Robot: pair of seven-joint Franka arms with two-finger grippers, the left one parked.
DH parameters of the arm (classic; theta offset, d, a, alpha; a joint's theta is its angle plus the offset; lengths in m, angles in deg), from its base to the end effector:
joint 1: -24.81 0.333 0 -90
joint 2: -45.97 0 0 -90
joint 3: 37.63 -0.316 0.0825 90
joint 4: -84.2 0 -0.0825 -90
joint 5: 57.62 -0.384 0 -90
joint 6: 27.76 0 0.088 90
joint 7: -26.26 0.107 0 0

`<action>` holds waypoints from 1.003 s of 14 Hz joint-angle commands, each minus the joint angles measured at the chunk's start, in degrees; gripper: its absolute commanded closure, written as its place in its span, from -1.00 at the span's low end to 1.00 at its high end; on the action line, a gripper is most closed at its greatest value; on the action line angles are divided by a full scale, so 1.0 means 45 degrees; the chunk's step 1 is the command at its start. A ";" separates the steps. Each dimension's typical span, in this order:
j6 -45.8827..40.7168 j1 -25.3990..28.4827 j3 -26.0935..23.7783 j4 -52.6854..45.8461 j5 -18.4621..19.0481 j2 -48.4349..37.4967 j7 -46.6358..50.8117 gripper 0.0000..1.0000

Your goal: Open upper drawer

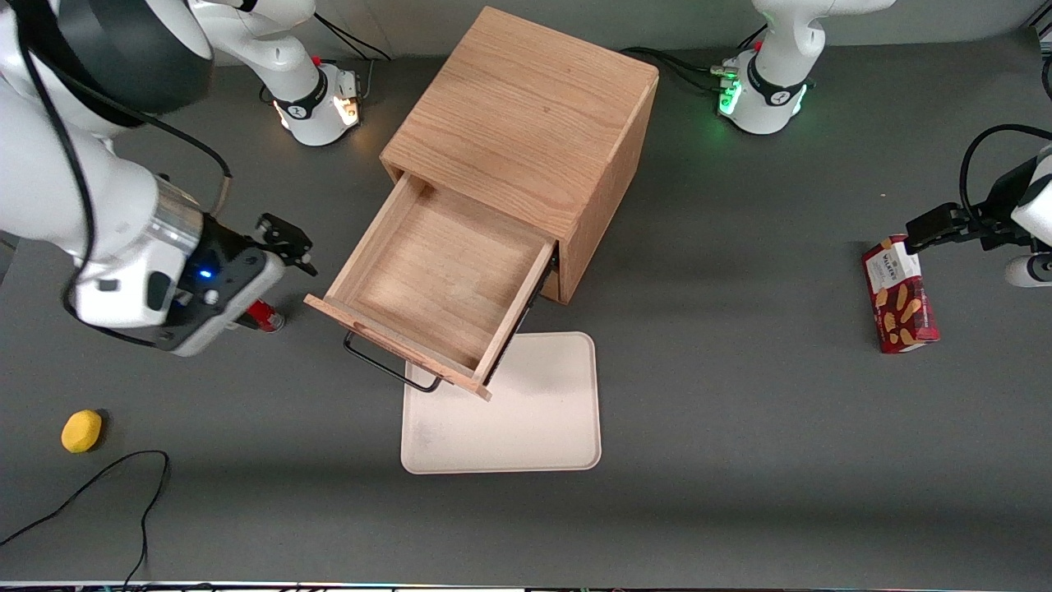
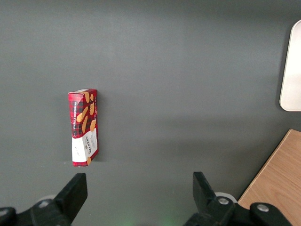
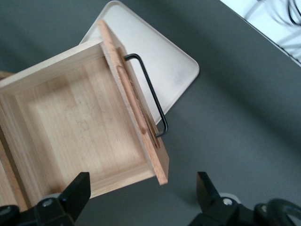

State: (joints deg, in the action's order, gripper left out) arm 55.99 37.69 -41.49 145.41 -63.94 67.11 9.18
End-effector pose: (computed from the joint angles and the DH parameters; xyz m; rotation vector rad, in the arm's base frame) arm 0.6225 0.1900 0.6275 -2.8739 -0.8872 -0.0392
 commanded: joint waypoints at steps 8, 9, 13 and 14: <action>0.0705 -0.0809 0.0897 0.5514 0.0427 -0.5084 0.5162 -1.00; 0.0706 -0.1062 0.0897 0.5828 0.0408 -0.5358 0.5162 -1.00; 0.0609 -0.2272 0.0819 0.6436 0.0388 -0.5791 0.5065 -1.00; 0.0647 -0.2527 0.0819 0.6494 0.0388 -0.5791 0.5064 -1.00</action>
State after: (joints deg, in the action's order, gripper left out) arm 57.29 28.71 -37.17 171.89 -62.64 42.65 30.78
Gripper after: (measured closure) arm 0.000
